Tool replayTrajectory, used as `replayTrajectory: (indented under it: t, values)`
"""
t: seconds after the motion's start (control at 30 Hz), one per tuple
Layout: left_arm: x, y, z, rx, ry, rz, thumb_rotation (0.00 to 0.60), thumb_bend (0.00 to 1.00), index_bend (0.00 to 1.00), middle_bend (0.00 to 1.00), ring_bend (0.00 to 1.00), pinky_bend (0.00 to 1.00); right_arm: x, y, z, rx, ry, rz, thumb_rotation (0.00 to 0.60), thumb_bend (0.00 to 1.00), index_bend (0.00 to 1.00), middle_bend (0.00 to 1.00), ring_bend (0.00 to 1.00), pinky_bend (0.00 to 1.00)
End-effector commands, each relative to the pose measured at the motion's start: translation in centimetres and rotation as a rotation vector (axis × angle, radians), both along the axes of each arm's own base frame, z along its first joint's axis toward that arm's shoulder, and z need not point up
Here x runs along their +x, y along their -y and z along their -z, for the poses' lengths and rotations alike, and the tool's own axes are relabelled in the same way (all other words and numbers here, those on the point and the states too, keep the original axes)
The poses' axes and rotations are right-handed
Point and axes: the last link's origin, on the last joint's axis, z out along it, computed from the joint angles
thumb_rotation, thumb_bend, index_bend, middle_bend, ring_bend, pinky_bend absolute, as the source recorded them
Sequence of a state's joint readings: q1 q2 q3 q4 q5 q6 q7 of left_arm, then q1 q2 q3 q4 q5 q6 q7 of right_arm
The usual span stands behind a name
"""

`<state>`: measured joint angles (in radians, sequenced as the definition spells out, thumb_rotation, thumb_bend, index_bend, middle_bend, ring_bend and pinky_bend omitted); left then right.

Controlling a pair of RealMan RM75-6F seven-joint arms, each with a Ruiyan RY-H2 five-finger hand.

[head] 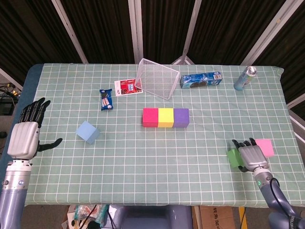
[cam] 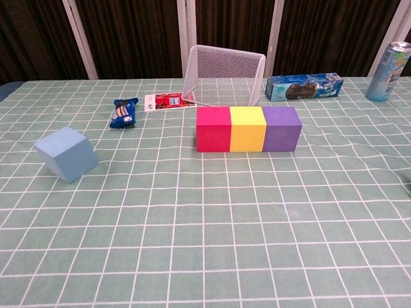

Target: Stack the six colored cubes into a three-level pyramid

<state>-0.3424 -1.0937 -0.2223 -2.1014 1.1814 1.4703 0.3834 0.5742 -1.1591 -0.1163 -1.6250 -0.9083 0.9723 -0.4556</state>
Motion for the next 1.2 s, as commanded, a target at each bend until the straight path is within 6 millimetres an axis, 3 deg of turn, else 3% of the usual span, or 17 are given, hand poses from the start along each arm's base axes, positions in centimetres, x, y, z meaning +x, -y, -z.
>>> replayTrajectory:
  t: [0.03,0.13,0.5,0.9,1.2]
  values:
    - [0.0,0.0,0.0,0.001,0.002,-0.001,0.6,0.1,0.0,0.0,0.0,0.0,0.1,0.0,0.1,-0.001,0.003,-0.007,0.6,0.29,0.31,0.44,0.3,0.0]
    - [0.0,0.0,0.0,0.001,0.005,-0.001,0.6,0.1,0.0,0.0,0.0,0.0,0.5,-0.1,0.2,-0.004,0.021,-0.012,0.6,0.29,0.35,0.45,0.3,0.0]
    - [0.1,0.0,-0.1,0.004,0.011,0.001,0.6,0.1,0.0,0.0,0.0,0.0,3.4,1.3,0.1,-0.03,0.111,-0.019,0.6,0.29,0.35,0.45,0.3,0.0]
    - [-0.1,-0.1,-0.2,0.008,0.012,-0.007,0.6,0.1,0.0,0.0,0.0,0.0,10.5,8.0,0.9,-0.046,0.134,-0.062,0.6,0.29,0.35,0.45,0.3,0.0]
    - [-0.3,-0.3,-0.3,0.01,0.009,-0.018,0.6,0.1,0.0,0.0,0.0,0.0,13.6,12.1,3.5,-0.048,0.129,0.0,0.6,0.29,0.35,0.45,0.3,0.0]
